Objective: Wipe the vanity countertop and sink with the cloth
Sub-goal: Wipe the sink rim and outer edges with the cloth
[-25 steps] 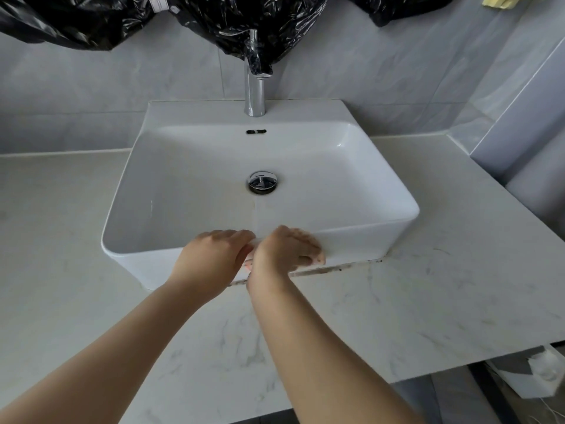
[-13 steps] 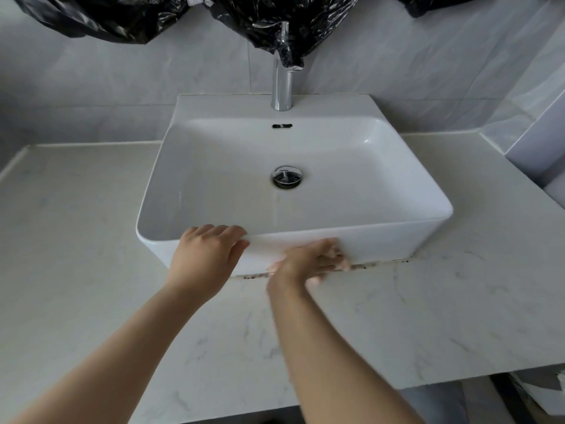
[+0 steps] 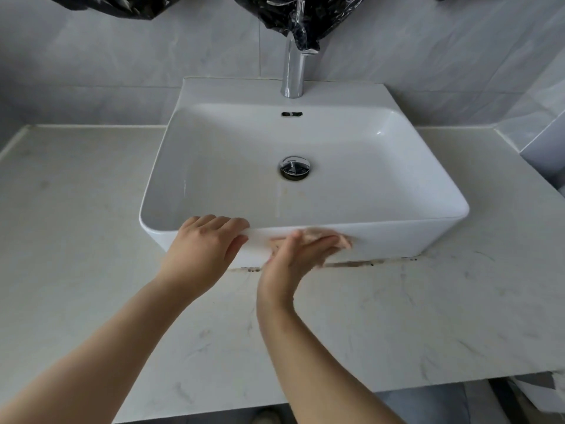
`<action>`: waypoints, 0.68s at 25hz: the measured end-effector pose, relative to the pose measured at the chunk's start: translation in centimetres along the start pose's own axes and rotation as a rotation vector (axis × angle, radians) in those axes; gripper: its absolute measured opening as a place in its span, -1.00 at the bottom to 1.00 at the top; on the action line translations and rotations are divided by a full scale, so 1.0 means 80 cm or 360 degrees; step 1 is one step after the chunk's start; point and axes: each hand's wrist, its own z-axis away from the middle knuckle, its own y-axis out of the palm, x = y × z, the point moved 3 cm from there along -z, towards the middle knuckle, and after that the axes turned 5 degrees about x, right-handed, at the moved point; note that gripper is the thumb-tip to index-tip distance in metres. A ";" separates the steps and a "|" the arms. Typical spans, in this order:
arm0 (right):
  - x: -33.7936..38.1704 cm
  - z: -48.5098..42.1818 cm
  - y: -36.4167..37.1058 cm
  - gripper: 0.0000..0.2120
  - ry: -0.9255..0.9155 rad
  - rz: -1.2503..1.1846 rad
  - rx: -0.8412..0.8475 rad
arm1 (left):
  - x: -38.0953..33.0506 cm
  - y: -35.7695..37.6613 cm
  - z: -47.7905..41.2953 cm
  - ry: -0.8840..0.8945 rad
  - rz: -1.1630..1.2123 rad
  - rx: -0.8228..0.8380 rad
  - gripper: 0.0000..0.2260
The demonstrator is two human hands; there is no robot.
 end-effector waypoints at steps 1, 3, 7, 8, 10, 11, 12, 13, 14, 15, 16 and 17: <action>-0.009 0.004 0.001 -0.15 -0.0040 -0.0014 0.0086 | 0.008 -0.004 0.004 -0.0026 -0.0009 0.0004 -0.69; -0.009 -0.006 -0.013 -0.05 -0.0143 0.0079 0.0036 | 0.023 -0.012 0.014 -0.0088 -0.0027 -0.0010 -0.67; -0.016 -0.053 -0.047 -0.17 -0.0333 0.0186 -0.0193 | 0.031 -0.011 0.017 -0.0129 -0.0008 0.0000 -0.66; -0.013 -0.044 -0.040 -0.22 -0.0443 0.0250 -0.0141 | 0.029 -0.010 0.017 -0.0117 0.0008 0.0003 -0.66; -0.018 -0.015 -0.028 -0.34 -0.0859 0.0563 0.0008 | 0.034 -0.013 0.020 -0.0095 0.0013 0.0031 -0.64; -0.021 -0.013 -0.033 -0.38 -0.1082 0.0789 0.0047 | 0.041 -0.016 0.023 -0.0113 0.0005 0.0037 -0.63; -0.018 -0.022 -0.045 -0.40 -0.1270 0.0992 0.0059 | 0.048 -0.019 0.026 -0.0140 -0.0010 0.0033 -0.61; -0.013 -0.037 -0.060 -0.41 -0.1381 0.1123 0.0013 | 0.053 -0.021 0.029 -0.0160 -0.0035 0.0019 -0.59; -0.005 -0.050 -0.072 -0.45 -0.1416 0.1169 -0.0078 | 0.055 -0.020 0.030 -0.0163 -0.0070 0.0006 -0.56; 0.006 -0.056 -0.074 -0.53 -0.1437 0.1169 -0.0141 | 0.055 -0.018 0.030 -0.0158 -0.0088 0.0004 -0.53; 0.014 -0.052 -0.064 -0.64 -0.1495 0.1178 -0.0130 | 0.054 -0.017 0.029 -0.0148 -0.0083 0.0011 -0.54; 0.019 -0.036 -0.038 -0.76 -0.1595 0.1199 -0.0002 | 0.053 -0.016 0.028 -0.0130 -0.0068 0.0010 -0.58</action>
